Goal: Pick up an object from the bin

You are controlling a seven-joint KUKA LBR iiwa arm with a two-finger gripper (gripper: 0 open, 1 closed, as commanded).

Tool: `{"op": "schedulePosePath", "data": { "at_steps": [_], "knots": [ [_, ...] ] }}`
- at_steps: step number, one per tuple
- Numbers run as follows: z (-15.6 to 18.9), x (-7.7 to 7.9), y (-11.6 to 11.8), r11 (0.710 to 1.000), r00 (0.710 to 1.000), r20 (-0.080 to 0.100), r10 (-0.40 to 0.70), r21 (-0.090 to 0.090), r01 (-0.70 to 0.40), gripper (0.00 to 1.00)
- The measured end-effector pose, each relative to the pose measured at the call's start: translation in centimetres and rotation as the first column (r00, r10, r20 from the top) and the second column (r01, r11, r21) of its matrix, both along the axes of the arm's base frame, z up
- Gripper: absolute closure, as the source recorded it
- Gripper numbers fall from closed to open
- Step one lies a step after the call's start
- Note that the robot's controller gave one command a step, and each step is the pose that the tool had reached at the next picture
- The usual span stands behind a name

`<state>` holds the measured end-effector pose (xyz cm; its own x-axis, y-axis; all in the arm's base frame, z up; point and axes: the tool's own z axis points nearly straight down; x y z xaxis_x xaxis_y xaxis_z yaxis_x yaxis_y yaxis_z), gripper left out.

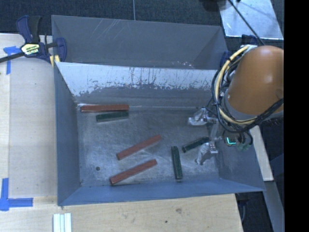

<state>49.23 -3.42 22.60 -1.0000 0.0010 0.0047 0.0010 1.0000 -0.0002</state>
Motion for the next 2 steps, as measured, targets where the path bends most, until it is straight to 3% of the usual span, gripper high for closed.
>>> {"op": "schedulePosePath", "data": {
  "at_steps": [1, 2],
  "knots": [
    [0.3, 0.2, 0.0, 1.000, 1.000, 0.008, 0.000, 0.000, 0.000, 0.00],
    [-15.1, 4.8, -2.7, 0.991, 0.991, 0.013, 0.134, 0.000, -0.134, 1.00]
  ]
}}
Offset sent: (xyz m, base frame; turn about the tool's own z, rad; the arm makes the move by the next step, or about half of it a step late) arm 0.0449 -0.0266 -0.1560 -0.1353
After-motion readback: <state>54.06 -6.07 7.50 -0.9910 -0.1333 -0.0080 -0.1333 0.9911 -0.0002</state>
